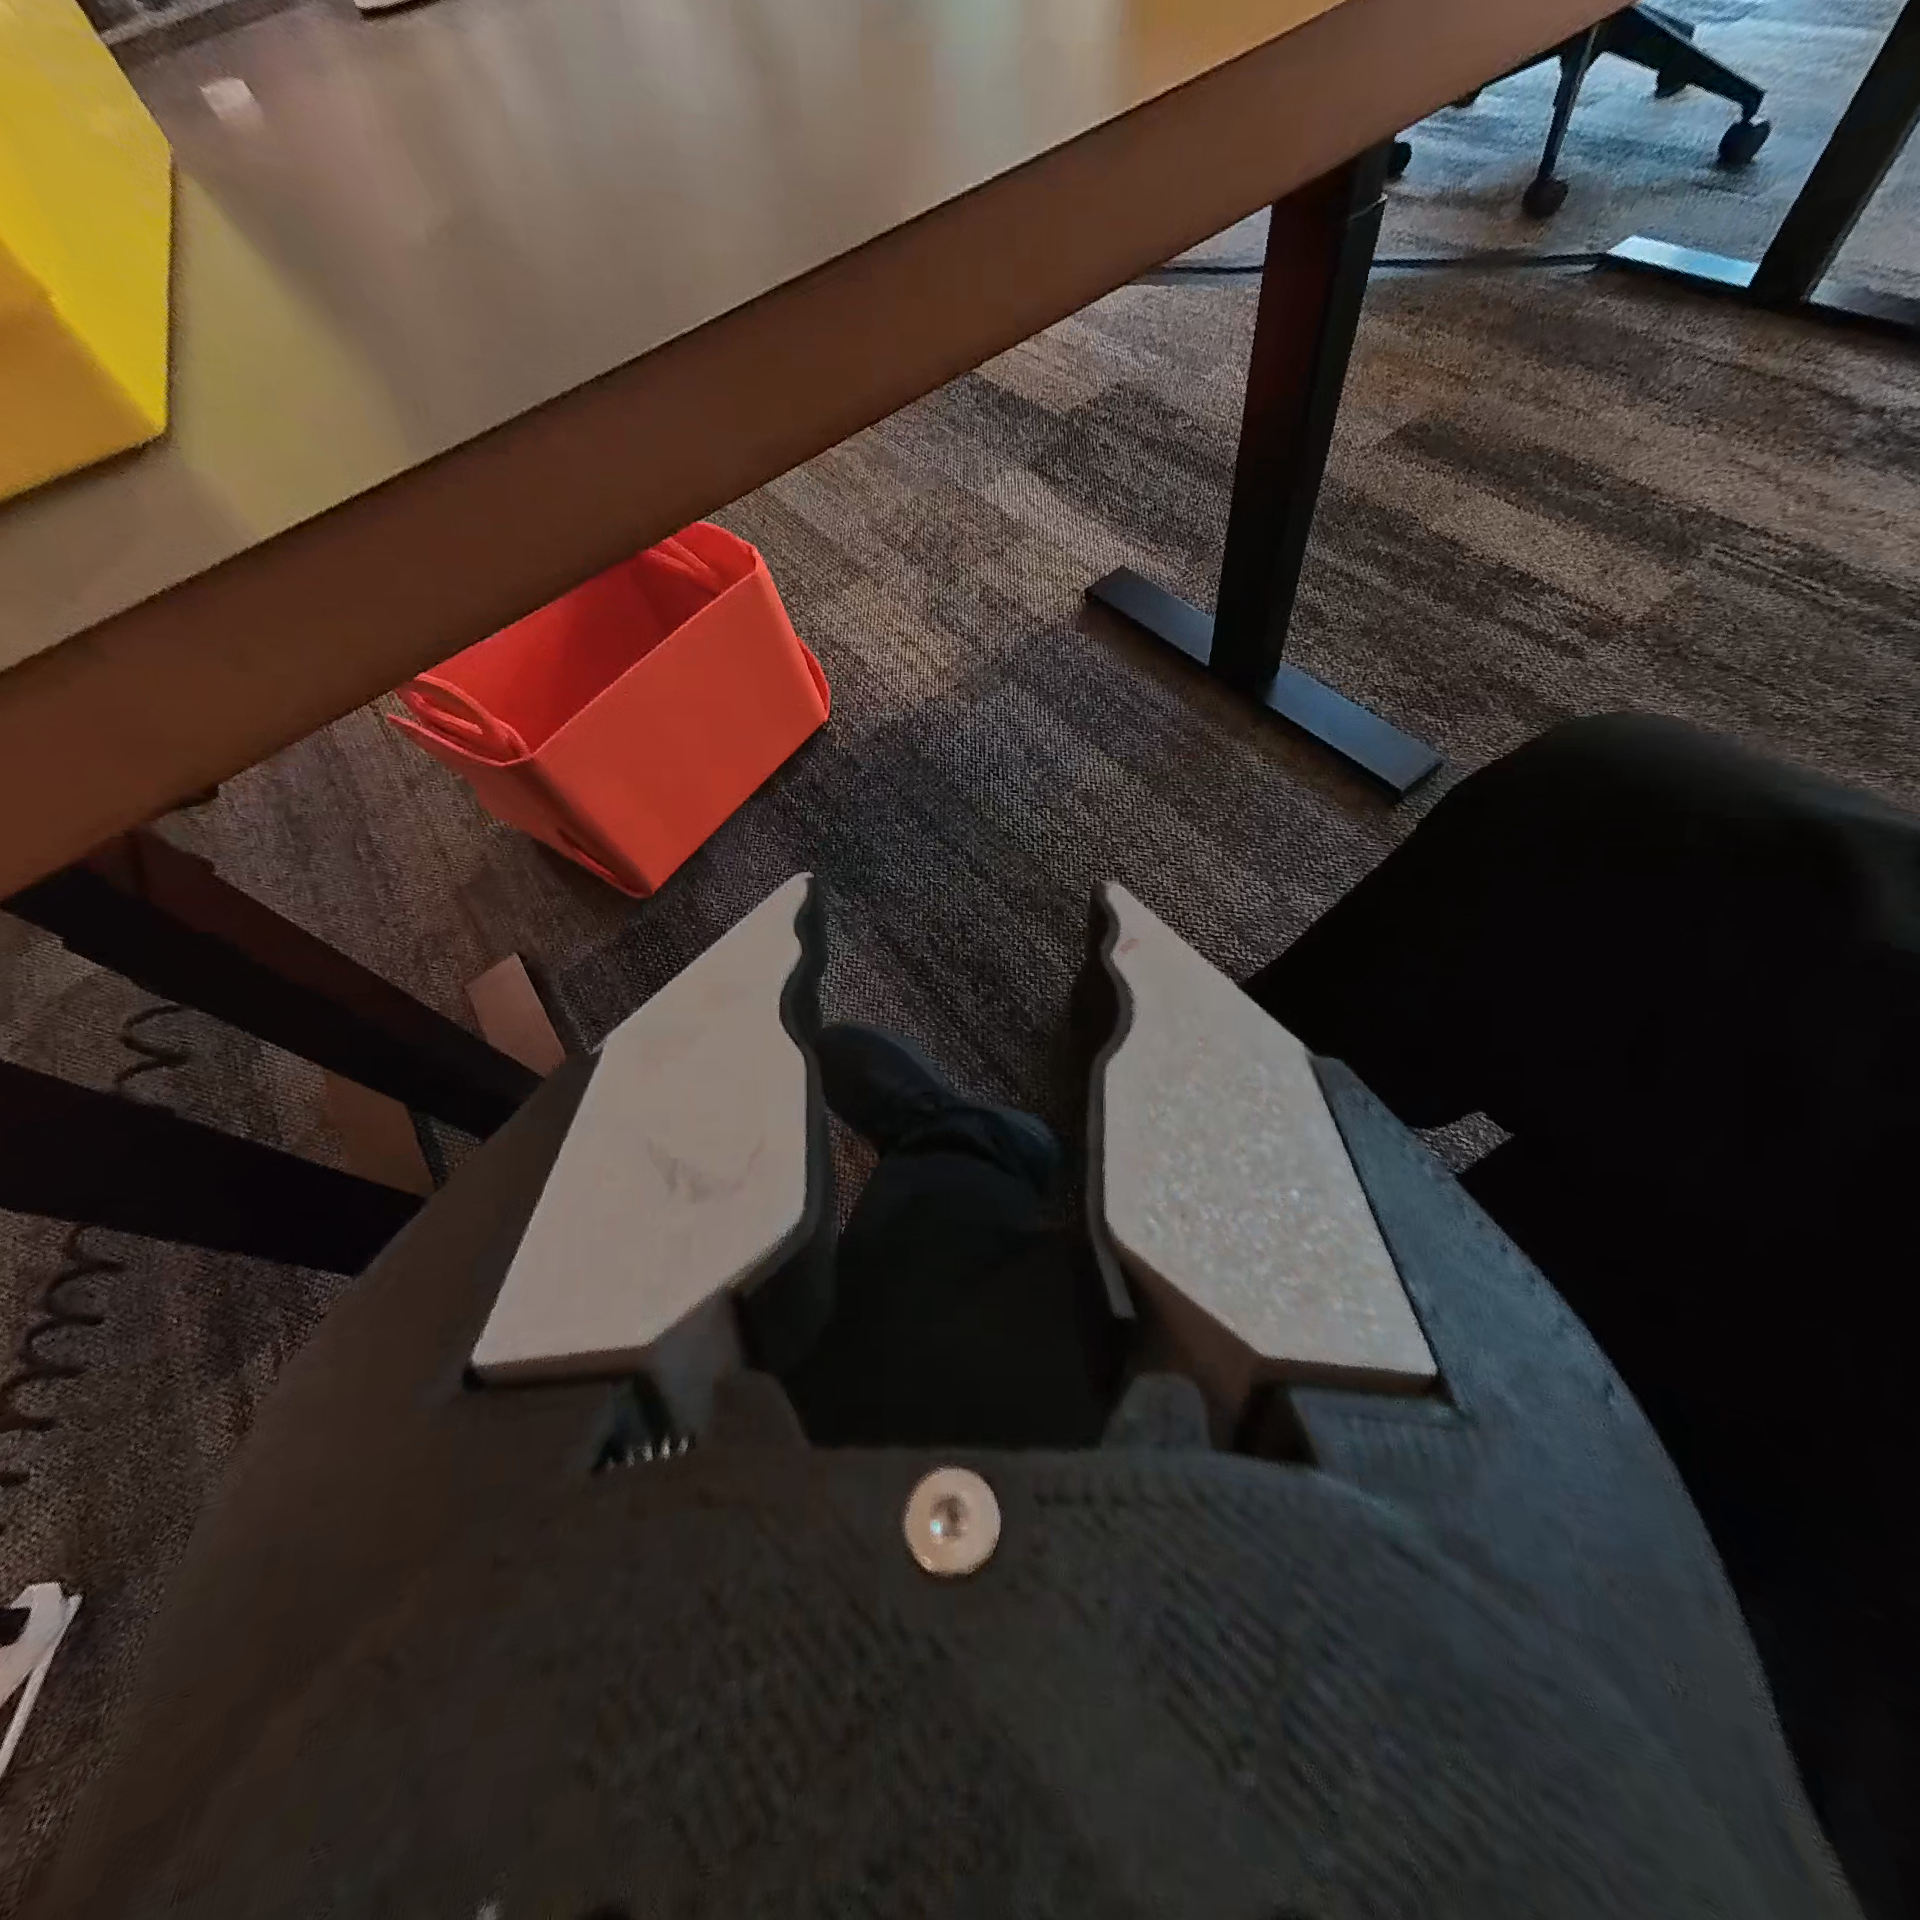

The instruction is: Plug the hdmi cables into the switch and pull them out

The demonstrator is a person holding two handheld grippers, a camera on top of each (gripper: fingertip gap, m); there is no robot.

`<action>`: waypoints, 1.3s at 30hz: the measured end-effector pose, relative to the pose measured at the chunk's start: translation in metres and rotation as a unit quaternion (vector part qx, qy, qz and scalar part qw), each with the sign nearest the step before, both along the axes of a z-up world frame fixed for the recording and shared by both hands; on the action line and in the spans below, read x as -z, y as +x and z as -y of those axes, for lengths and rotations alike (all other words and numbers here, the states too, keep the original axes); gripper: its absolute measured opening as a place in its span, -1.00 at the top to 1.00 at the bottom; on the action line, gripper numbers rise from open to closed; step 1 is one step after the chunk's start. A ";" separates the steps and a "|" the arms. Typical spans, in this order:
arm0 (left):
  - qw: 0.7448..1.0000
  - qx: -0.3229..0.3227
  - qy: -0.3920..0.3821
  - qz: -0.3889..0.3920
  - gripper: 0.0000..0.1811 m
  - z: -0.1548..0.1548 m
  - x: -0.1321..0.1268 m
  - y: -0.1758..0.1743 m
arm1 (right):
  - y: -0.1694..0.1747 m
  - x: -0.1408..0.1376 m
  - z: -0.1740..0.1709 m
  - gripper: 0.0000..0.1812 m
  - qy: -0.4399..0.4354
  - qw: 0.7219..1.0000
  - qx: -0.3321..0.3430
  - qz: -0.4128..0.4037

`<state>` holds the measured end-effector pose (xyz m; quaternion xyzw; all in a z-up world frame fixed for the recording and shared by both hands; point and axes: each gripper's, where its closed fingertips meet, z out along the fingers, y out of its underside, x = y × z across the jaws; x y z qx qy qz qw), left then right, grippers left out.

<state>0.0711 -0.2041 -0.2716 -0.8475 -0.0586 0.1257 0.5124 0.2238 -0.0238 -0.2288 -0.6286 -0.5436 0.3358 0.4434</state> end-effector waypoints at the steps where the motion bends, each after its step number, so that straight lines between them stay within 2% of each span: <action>1: 1.000 -0.001 0.001 -0.002 0.47 0.000 -0.001 -0.001 | -0.001 0.001 0.001 -0.10 -0.003 1.000 -0.001 0.001; 8: 1.000 0.018 -0.005 0.023 0.42 -0.005 0.003 0.006 | -0.003 0.001 0.010 -0.09 -0.017 1.000 -0.016 -0.006; 13: 0.999 0.041 -0.009 0.013 0.44 -0.011 0.003 0.014 | 0.003 0.004 0.011 -0.08 -0.045 0.999 -0.023 -0.010; 18: 0.998 0.059 -0.003 0.020 0.50 -0.032 0.005 0.016 | 0.003 0.010 -0.002 -0.09 -0.072 0.997 -0.024 -0.012; 21: 0.995 0.072 0.000 0.065 0.51 -0.050 0.007 0.023 | -0.007 0.006 -0.015 -0.08 -0.057 0.998 -0.022 -0.018; 23: 0.994 0.095 -0.010 0.049 0.51 -0.063 0.004 0.026 | -0.020 -0.003 -0.024 -0.06 -0.043 0.998 -0.027 -0.029; 26: 0.993 0.111 -0.017 -0.043 0.51 -0.087 -0.025 0.020 | -0.051 -0.031 -0.034 -0.06 -0.005 0.997 -0.037 -0.061; 30: 0.978 0.164 0.054 -0.115 0.56 -0.104 -0.088 0.058 | -0.081 -0.071 -0.011 0.01 0.051 0.991 -0.074 -0.095; 33: 0.969 0.184 0.076 -0.147 0.55 -0.117 -0.104 0.068 | -0.094 -0.080 0.004 0.05 0.058 0.988 -0.099 -0.101; 35: 0.971 0.189 0.084 -0.116 0.55 -0.121 -0.099 0.067 | -0.100 -0.082 0.003 0.07 0.066 0.987 -0.101 -0.108; 39: 0.981 0.176 0.040 -0.067 0.56 -0.107 -0.043 0.054 | -0.098 -0.065 -0.003 0.10 0.056 0.989 -0.098 -0.099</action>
